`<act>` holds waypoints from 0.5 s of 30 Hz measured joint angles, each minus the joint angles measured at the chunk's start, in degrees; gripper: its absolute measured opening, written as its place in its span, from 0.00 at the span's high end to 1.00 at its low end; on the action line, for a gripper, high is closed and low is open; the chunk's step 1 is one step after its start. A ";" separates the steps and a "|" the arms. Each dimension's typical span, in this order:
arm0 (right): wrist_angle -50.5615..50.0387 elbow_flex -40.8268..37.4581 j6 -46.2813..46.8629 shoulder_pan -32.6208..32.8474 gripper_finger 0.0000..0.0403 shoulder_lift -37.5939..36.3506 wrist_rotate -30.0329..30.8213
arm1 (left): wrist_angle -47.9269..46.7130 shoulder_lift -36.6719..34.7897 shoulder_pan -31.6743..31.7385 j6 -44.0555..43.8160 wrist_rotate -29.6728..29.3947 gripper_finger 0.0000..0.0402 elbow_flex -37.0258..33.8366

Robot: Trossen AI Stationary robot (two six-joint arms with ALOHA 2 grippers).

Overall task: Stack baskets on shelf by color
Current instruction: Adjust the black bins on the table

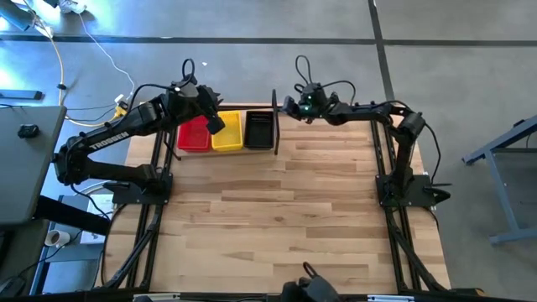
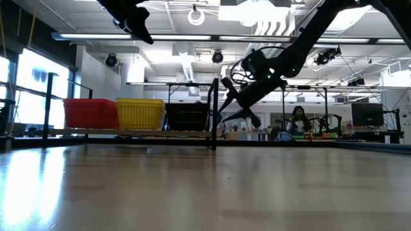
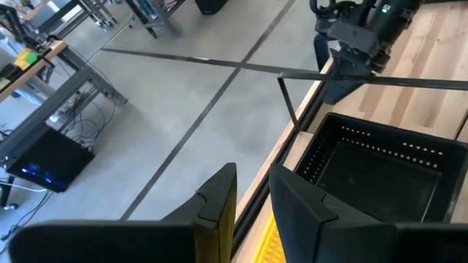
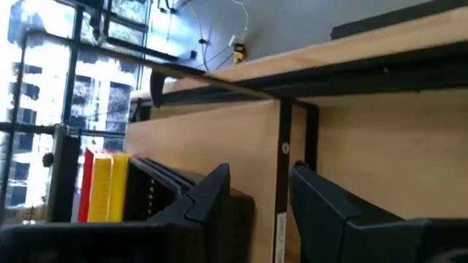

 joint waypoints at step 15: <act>-0.82 -0.07 -0.29 3.81 0.69 0.90 0.54 | 0.17 0.00 0.11 -0.02 0.57 0.82 0.00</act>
